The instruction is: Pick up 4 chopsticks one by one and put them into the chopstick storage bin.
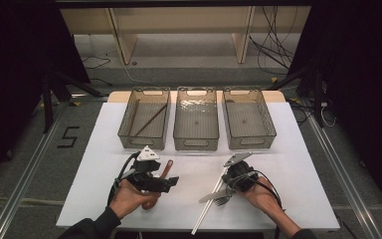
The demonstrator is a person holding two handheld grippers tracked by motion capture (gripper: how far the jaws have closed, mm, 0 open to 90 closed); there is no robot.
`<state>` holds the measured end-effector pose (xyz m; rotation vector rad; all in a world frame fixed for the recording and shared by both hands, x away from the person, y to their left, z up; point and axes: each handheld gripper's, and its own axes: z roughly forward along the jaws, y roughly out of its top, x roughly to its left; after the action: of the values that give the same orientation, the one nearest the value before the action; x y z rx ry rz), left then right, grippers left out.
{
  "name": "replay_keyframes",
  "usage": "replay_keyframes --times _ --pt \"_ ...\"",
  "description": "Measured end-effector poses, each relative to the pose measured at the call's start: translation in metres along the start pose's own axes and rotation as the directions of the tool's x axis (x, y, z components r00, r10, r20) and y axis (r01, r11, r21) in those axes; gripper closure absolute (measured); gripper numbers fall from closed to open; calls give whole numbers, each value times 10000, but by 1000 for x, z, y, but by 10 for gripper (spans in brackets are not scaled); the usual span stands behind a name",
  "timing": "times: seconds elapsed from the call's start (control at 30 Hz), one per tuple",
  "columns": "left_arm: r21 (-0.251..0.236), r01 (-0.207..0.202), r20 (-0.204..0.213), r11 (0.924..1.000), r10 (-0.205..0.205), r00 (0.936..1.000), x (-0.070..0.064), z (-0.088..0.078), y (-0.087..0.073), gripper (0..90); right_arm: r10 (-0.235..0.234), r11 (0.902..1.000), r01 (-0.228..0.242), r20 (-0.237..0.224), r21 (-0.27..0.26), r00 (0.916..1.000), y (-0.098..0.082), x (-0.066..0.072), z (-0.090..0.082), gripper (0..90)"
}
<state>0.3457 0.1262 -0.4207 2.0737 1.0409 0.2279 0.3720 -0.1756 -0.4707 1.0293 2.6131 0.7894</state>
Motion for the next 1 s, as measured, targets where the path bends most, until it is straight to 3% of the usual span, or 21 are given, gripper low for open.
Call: replay_keyframes --times 1.0 --pt "418 -138 -47 9990 140 9999 1 8 -3 170 -559 9984 556 -344 -95 9978 28 19 25 900"
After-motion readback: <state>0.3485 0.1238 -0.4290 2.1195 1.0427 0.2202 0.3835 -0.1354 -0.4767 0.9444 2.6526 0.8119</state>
